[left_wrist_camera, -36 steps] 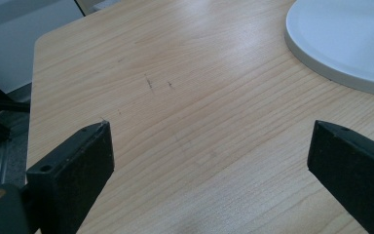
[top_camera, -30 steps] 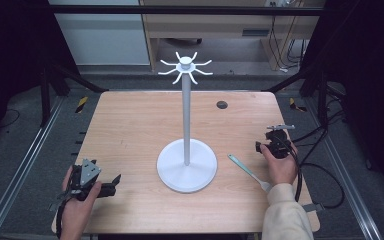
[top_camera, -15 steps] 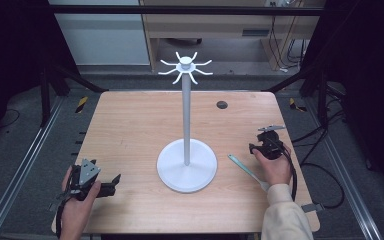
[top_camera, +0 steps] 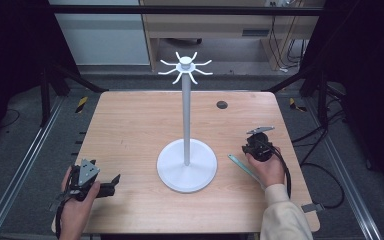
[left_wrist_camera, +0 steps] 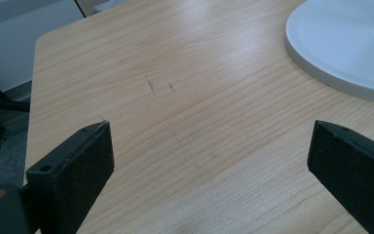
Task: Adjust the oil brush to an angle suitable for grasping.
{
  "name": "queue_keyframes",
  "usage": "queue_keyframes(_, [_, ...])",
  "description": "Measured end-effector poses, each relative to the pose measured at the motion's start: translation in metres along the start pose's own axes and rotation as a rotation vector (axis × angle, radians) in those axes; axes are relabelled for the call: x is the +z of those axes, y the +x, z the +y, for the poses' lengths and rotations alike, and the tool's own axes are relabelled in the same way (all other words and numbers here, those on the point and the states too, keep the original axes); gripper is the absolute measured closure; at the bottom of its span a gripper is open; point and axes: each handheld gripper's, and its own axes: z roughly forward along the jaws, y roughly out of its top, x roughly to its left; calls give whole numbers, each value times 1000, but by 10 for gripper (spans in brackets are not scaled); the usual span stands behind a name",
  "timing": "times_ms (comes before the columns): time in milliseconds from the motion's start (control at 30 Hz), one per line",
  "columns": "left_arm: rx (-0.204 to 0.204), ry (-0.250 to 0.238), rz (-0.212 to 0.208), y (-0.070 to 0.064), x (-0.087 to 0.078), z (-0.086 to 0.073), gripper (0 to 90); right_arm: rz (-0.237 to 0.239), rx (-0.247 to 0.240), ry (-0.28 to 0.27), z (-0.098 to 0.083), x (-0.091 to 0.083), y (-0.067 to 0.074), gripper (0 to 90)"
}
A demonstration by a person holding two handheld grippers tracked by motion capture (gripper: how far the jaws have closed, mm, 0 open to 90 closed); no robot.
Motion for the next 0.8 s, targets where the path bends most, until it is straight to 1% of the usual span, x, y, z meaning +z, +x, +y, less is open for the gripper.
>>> queue_keyframes(33, [0, 0, 0, 0, 0, 0, 26, 0, 0, 0, 0, 0, 0, 793])
queue_keyframes(67, [1, 3, 0, 0, 0, 0, 26, 5, -4, 4, 0, 1, 1, 813])
queue_keyframes(100, [4, 7, 2, 1, 1, 0, 26, 29, -12, 14, 0, 3, 3, 850])
queue_keyframes(167, [6, 6, 4, 0, 1, 0, 26, 38, -13, 17, -1, 4, 3, 864])
queue_keyframes(233, [9, 7, 6, 0, 0, 0, 27, 74, -22, 36, -2, 6, 4, 900])
queue_keyframes(300, [14, 8, 10, -1, 0, 0, 26, 98, -26, 50, -3, 8, 5, 900])
queue_keyframes(400, [15, 9, 12, -1, 1, 0, 26, 109, -35, 65, -4, 10, 8, 900])
queue_keyframes(467, [15, 9, 11, -1, 1, 0, 26, 118, -35, 65, -3, 11, 9, 900])
queue_keyframes(500, [16, 9, 10, -1, 1, 1, 26, 130, -40, 67, -4, 13, 10, 900])
queue_keyframes(533, [21, 12, 9, -1, 1, 1, 26, 126, -46, 73, -4, 14, 11, 900])
queue_keyframes(633, [22, 11, 8, -2, 1, 1, 26, 125, -44, 76, -3, 16, 12, 900])
queue_keyframes(800, [24, 13, 8, -2, 1, 1, 26, 144, -61, 93, -3, 18, 14, 900])
